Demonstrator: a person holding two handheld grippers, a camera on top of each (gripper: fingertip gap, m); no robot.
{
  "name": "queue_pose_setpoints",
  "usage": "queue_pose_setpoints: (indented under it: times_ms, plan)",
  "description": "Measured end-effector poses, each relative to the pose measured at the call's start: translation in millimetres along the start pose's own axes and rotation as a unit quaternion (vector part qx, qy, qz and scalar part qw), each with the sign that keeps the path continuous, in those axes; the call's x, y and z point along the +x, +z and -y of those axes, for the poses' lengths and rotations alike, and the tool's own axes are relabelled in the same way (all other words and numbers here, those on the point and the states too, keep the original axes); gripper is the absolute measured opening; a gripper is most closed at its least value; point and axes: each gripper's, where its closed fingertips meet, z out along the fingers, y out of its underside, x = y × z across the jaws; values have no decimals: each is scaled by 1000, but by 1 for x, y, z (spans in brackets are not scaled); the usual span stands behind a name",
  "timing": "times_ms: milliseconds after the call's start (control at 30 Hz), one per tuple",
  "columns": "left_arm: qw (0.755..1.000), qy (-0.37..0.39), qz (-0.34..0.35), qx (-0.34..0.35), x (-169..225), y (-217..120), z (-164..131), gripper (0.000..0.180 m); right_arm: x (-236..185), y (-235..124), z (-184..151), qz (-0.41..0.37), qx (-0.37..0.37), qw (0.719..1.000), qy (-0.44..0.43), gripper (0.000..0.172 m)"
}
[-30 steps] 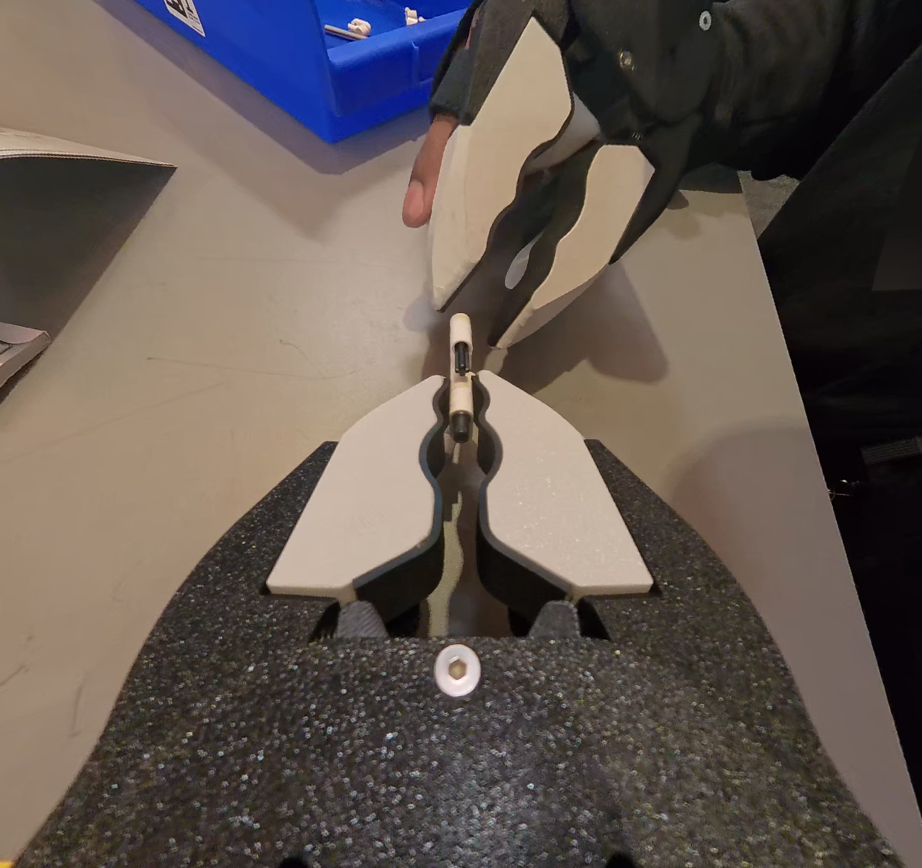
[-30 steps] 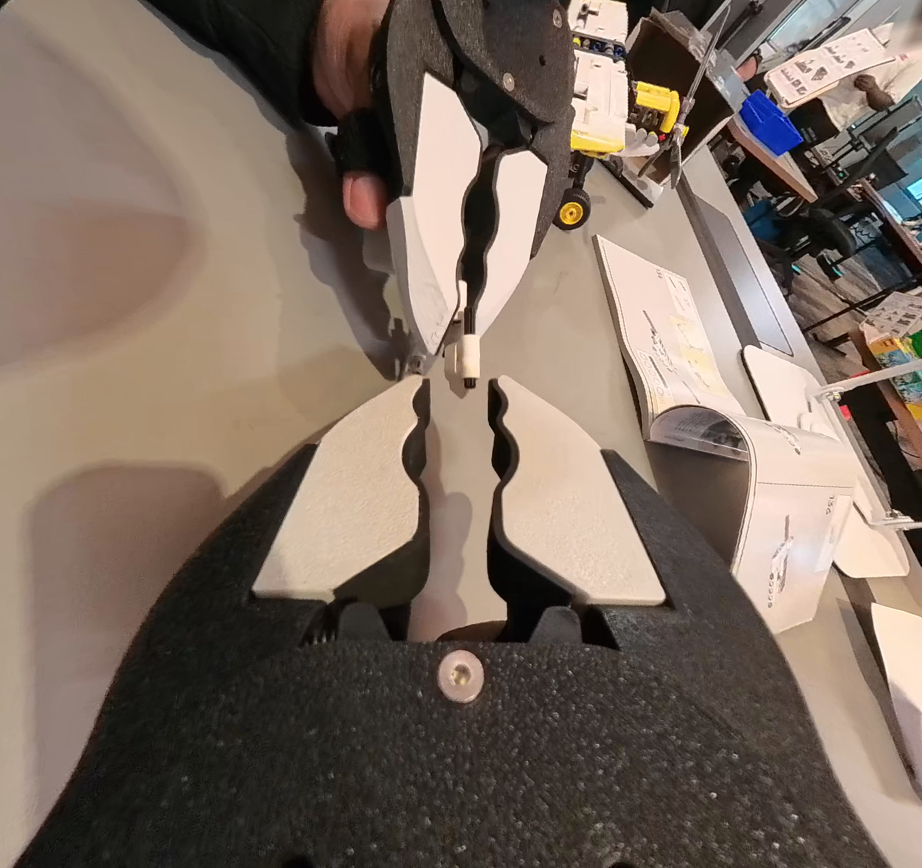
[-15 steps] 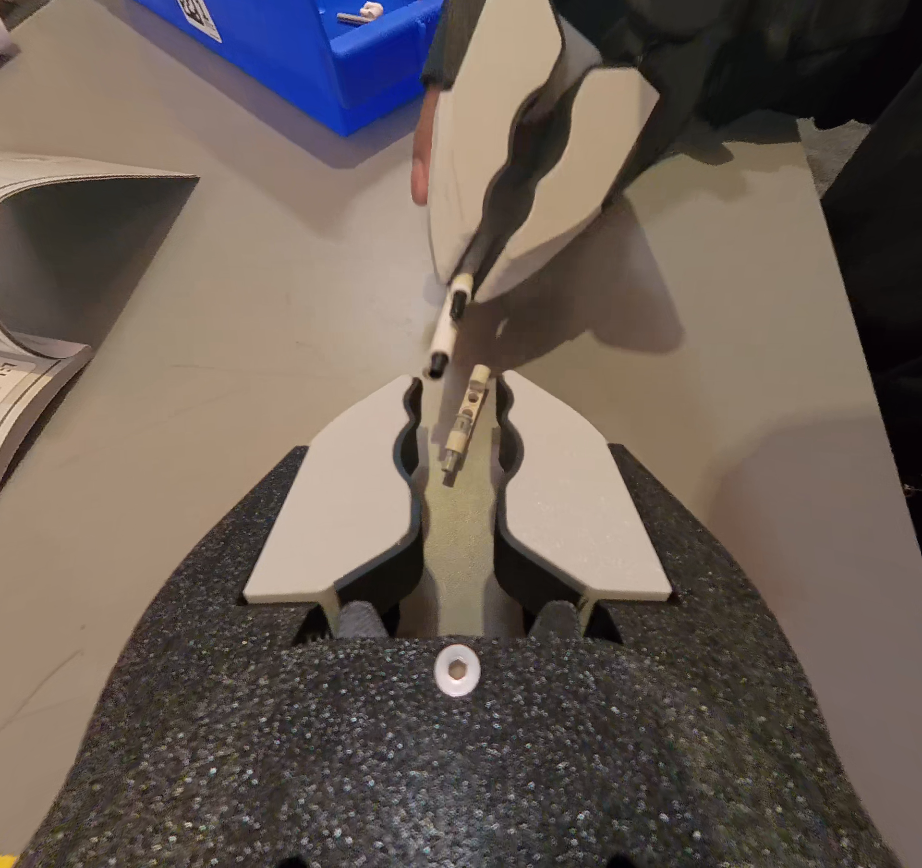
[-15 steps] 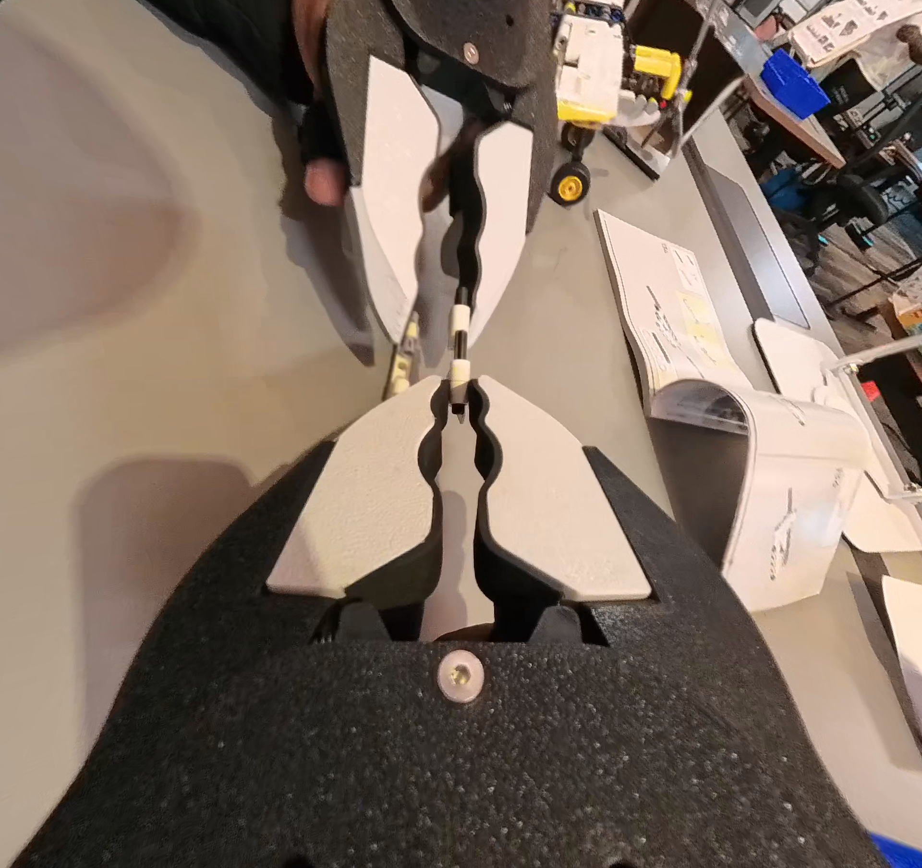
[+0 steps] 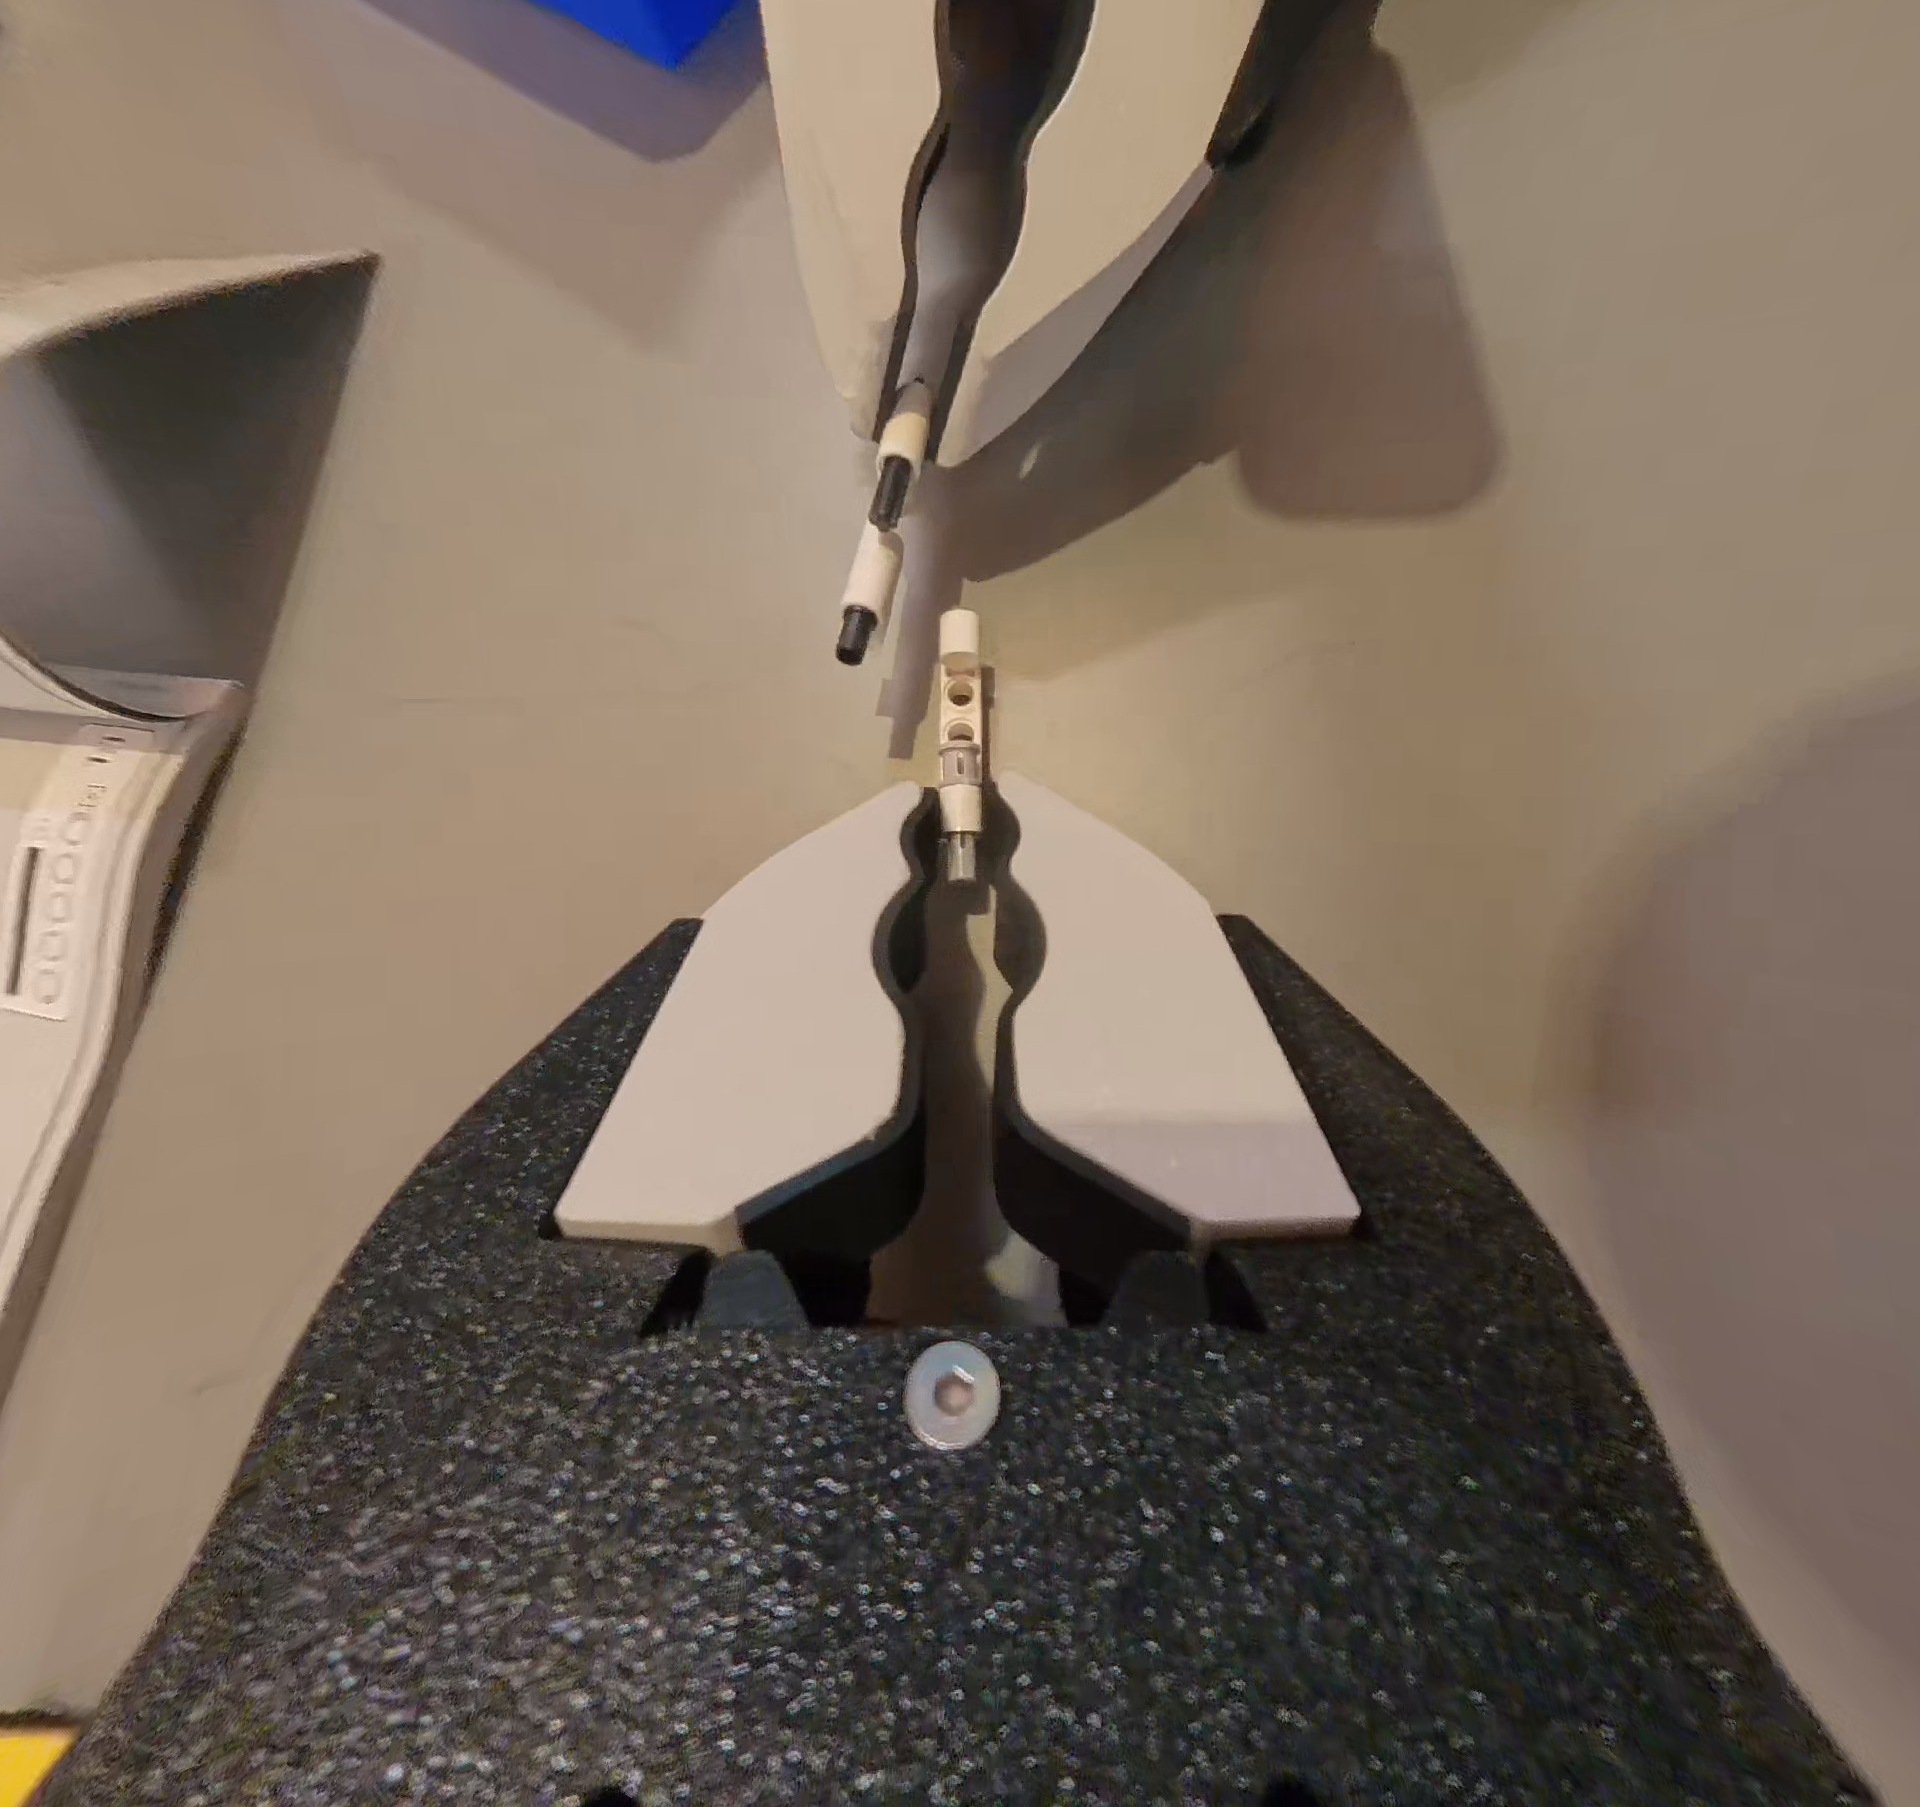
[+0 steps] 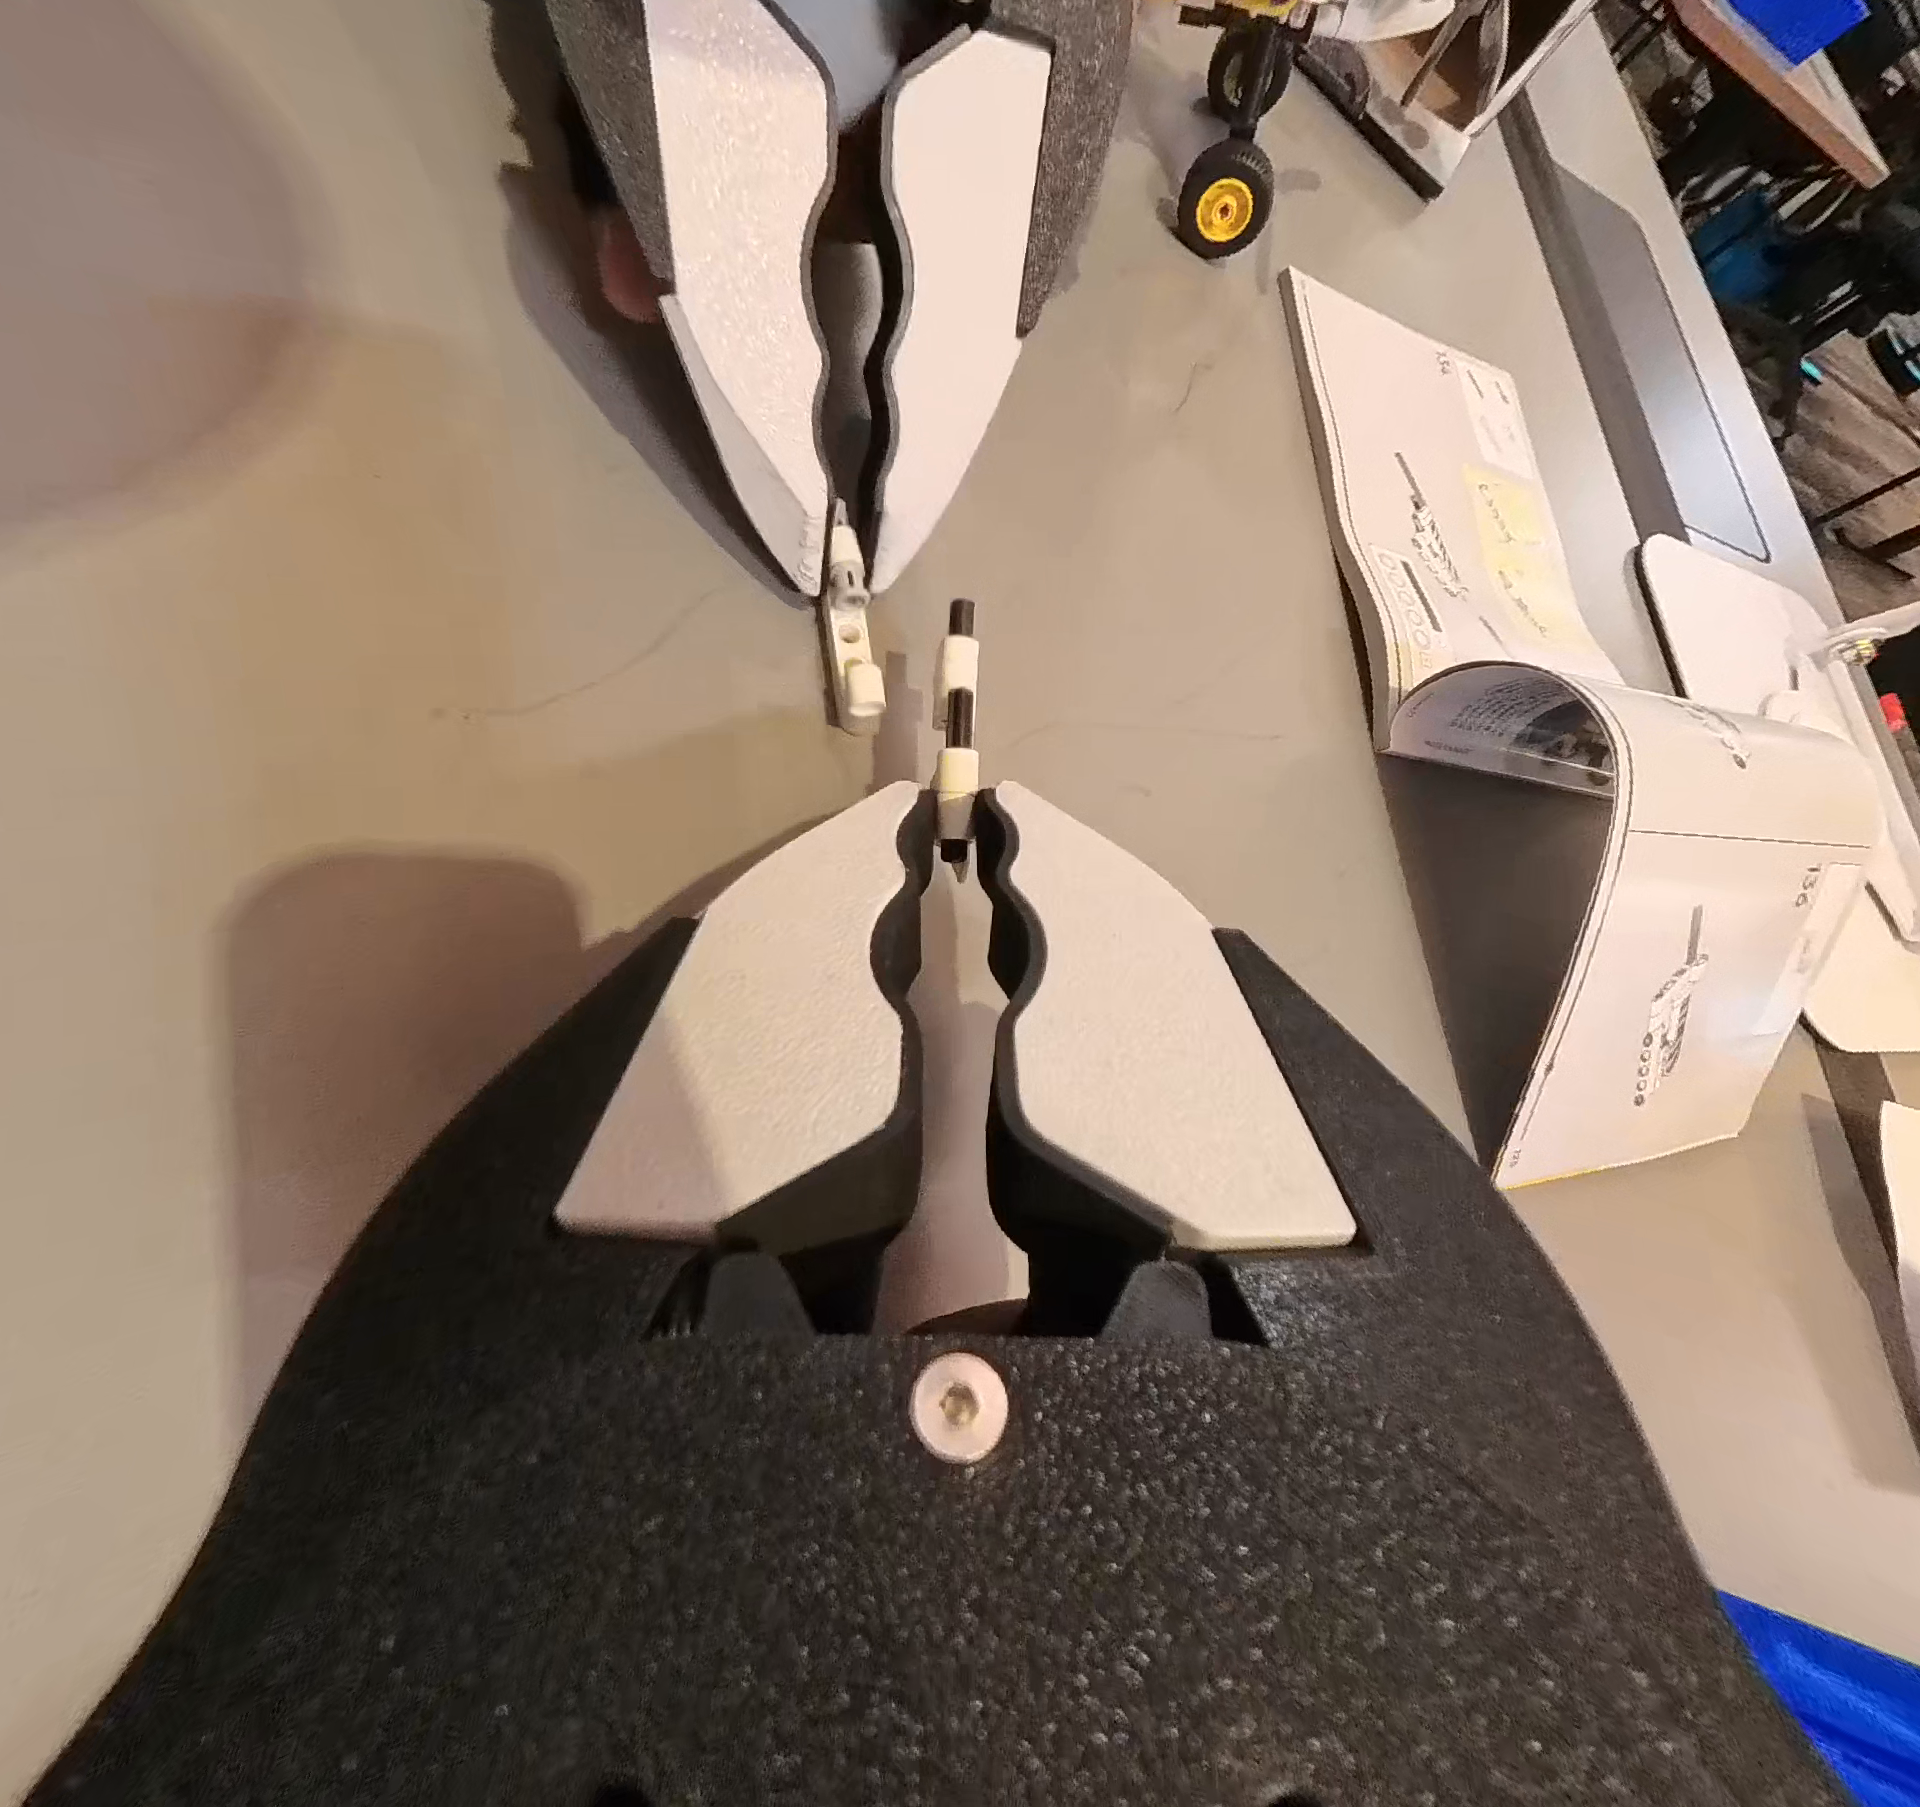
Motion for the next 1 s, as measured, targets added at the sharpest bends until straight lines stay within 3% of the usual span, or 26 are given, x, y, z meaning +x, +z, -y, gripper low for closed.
queue_pose_setpoints:
  times_ms: [33,333,1000]
  plan:
    - [1000,11,10,8,-2,-1,3,7,1,0,-1,-2,-2,1000,0,7]
    - [982,162,94,7,-8,-5,8,8,8,2,-8,-50,-31,997,-51,7]
    - [980,164,108,-1,-12,-5,6,8,-3,7,-17,-46,-71,989,-120,8]
